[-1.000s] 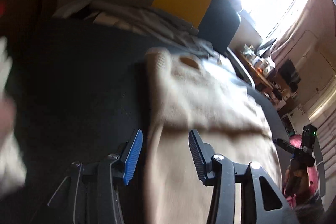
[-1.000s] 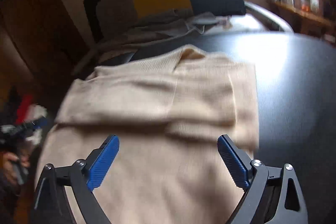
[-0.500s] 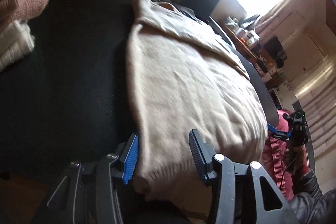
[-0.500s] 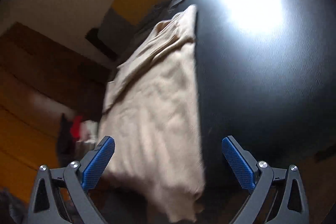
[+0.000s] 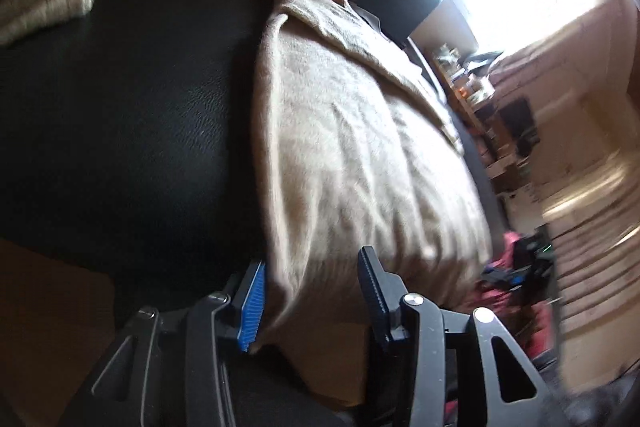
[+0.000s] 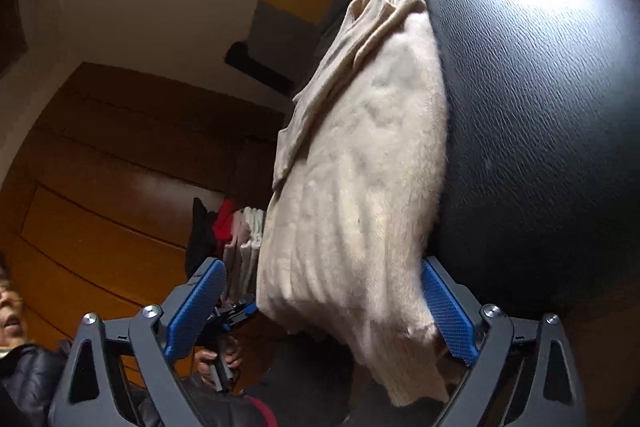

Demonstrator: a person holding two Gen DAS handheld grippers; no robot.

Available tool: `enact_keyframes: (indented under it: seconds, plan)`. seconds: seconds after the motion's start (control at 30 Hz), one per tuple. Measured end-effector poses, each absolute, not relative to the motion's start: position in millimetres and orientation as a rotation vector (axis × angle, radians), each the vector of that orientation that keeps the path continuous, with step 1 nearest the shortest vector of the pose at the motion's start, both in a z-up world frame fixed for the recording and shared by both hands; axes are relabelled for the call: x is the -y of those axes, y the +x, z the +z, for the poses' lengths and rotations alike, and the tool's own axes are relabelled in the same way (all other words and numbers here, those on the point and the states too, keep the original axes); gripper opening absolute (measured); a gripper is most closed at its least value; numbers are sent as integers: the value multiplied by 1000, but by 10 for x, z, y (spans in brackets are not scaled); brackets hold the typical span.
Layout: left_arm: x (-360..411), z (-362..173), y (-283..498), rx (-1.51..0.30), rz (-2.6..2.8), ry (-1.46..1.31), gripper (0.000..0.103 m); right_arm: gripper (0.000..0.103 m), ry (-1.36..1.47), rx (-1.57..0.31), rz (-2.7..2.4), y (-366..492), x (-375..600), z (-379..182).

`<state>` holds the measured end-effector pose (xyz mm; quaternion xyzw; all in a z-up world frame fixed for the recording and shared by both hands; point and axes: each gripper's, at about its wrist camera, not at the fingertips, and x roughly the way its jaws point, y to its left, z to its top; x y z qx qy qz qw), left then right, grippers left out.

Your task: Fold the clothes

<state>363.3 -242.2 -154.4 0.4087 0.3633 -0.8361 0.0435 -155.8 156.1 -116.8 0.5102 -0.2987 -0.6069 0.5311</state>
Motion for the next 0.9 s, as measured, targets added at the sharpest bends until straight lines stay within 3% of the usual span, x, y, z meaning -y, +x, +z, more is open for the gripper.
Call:
enact_keyframes:
  seconds: [0.2, 0.4, 0.43, 0.47, 0.5, 0.53, 0.7, 0.77, 0.9]
  plan:
    - [2301, -1595, 3520, -1029, -2563, 1297, 48, 103, 1195, 707, -1433, -1515, -1552, -1216]
    - [2415, -1648, 3520, -1196, -2522, 1265, 50, 99, 1188, 544, -1503, -1432, -1441, -1102]
    - [2423, -1656, 3507, -1225, -2504, 1262, 50, 91, 1208, 518, -1525, -1430, -1432, -1090]
    - [2430, -1663, 3496, -1252, -2484, 1267, 50, 60, 1227, 478, -1549, -1417, -1426, -1086]
    - [2428, -1662, 3479, -1253, -2472, 1283, 49, 43, 1245, 437, -1572, -1405, -1420, -1083]
    - [2417, -1655, 3454, -1236, -2465, 1303, 49, 10, 1272, 396, -1589, -1393, -1407, -1100]
    - [2323, -1596, 3325, -1068, -2452, 1407, 42, 11, 1321, 382, -1562, -1382, -1365, -1285]
    - [2295, -1582, 3307, -972, -2448, 1434, 16, 11, 1315, 402, -1557, -1393, -1363, -1316]
    - [2330, -1564, 3364, -950, -2471, 1422, 8, 11, 1311, 403, -1563, -1388, -1334, -1311]
